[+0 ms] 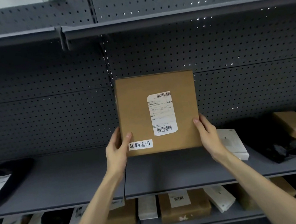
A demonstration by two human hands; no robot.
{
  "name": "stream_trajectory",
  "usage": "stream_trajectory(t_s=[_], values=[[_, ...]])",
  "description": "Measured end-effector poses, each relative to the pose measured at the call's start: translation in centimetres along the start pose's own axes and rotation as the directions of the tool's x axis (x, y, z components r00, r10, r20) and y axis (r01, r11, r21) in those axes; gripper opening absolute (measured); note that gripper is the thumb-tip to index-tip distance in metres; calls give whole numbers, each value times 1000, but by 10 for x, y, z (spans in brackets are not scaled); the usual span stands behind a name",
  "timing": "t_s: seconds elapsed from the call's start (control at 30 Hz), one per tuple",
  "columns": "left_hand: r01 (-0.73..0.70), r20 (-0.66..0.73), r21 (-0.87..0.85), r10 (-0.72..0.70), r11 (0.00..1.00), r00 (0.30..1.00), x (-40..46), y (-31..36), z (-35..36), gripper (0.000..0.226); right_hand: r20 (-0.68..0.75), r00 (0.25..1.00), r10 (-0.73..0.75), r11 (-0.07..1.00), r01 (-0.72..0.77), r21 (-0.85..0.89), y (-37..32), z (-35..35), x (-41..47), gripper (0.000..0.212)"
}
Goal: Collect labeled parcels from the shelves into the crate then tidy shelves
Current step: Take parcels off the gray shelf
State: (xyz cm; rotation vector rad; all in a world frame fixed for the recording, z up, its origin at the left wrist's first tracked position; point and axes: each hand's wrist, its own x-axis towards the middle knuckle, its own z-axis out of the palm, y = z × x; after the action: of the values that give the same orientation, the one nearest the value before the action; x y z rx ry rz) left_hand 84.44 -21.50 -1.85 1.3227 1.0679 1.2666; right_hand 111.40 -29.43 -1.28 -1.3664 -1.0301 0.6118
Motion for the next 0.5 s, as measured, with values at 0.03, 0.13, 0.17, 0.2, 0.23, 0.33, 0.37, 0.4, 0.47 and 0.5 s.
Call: stream_trajectory(t_s=[0.03, 0.13, 0.17, 0.2, 0.23, 0.33, 0.37, 0.4, 0.47, 0.5], values=[[-18, -2, -5, 18, 1000, 1000, -1, 1, 1, 60, -3, 1000, -19, 1000, 19, -3, -2, 0, 1, 46], [-47, -14, -31, 47, 998, 999, -2, 3, 2, 59, 0, 999, -46, 999, 46, 2, -6, 0, 4, 48], [-51, -13, -40, 50, 998, 999, -2, 3, 1, 60, 2, 999, -52, 999, 52, -1, -7, 0, 4, 47], [-56, -11, -47, 55, 997, 998, -1, 3, 1, 61, 4, 998, -60, 998, 60, 0, -7, 1, 4, 46], [-58, -11, -54, 58, 997, 998, -1, 2, 0, 62, 6, 998, -69, 998, 69, 3, -7, 2, 5, 46], [-67, -13, -63, 67, 996, 998, 1, 0, -1, 61, 9, 997, -76, 997, 76, 10, -6, 4, 6, 45], [-70, -13, -63, 69, 996, 998, 2, 0, -1, 61, 12, 997, -77, 997, 77, 10, -6, 5, 6, 45], [-74, -12, -60, 73, 995, 997, 2, -1, -1, 60, 14, 997, -78, 997, 77, 11, -5, 5, 7, 44], [-76, -15, -61, 75, 995, 997, 3, -2, -2, 60, 16, 997, -78, 997, 77, 9, -4, 5, 8, 44], [-74, -17, -62, 73, 995, 997, 4, -2, -2, 60, 17, 997, -79, 997, 79, 8, -4, 6, 9, 44]])
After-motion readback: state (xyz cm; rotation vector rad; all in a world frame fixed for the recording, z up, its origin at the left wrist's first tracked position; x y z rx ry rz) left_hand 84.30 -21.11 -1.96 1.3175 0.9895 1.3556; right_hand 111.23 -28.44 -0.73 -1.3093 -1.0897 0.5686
